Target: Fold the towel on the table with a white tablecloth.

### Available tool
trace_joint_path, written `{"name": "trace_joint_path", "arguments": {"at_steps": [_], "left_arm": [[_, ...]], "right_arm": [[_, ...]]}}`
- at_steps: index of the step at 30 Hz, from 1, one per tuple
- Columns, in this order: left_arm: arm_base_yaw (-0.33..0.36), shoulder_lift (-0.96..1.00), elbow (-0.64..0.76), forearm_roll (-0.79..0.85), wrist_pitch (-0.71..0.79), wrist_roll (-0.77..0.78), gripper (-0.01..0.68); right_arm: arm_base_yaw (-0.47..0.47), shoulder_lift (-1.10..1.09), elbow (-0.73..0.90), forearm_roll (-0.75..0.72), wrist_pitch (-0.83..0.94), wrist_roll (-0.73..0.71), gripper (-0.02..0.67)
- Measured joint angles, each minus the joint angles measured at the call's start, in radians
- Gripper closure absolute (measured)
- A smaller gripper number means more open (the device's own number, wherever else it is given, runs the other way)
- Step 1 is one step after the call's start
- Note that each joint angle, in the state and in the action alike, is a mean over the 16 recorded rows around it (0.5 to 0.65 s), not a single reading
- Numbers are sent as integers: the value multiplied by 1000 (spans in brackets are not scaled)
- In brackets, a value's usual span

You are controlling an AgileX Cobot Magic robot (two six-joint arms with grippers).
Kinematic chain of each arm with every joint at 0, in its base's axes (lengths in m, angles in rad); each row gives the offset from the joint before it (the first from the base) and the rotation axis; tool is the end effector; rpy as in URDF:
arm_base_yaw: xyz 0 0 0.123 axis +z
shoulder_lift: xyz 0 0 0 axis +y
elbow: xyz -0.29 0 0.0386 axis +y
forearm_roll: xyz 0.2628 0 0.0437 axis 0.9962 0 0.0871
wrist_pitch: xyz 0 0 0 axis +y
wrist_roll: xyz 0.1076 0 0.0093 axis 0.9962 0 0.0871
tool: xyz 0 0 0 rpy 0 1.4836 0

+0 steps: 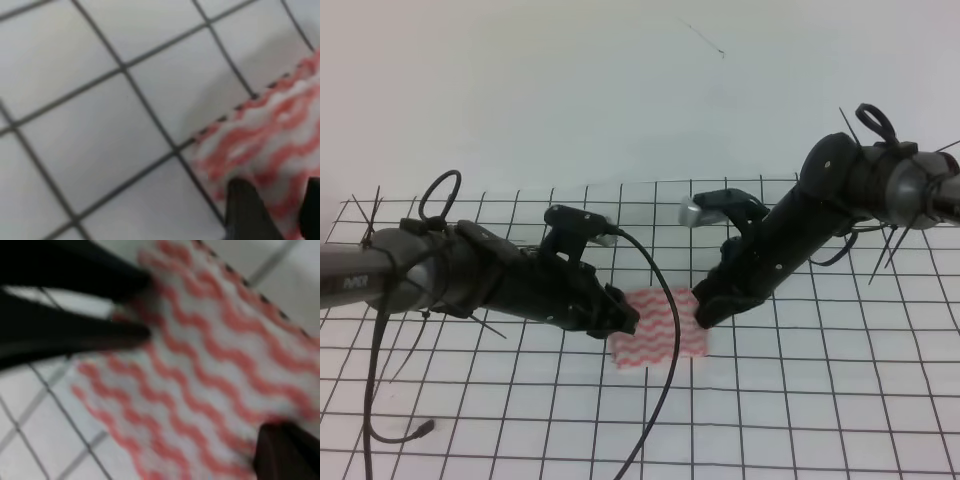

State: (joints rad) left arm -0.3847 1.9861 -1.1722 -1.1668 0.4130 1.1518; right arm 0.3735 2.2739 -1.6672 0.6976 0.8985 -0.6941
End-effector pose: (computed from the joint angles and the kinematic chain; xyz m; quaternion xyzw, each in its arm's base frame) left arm 0.3809 -0.1973 0.1333 0.2461 0.8959 -0.2336 0.2867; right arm 0.4307 0.2271 0.1157 -0.3116 0.9043 0.2678 0.1160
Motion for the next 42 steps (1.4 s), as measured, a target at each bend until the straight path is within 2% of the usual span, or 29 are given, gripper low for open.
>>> {"name": "trace_joint_path", "arguments": {"at_steps": [11,21,30,42], "left_arm": [[0,5,-44,14,-31,2,435],[0,0,-64,35,-2,-9,439],[0,10,-73,45,15,-18,475],[0,43,-76,99,18,-50,516]], "right_arm": [[0,-29,1,-37,46,21,643],[0,-86,0,-25,13,-14,643],[0,-58,0,3,-55,-62,643],[0,-32,-15,-68,-111,7,643]]}}
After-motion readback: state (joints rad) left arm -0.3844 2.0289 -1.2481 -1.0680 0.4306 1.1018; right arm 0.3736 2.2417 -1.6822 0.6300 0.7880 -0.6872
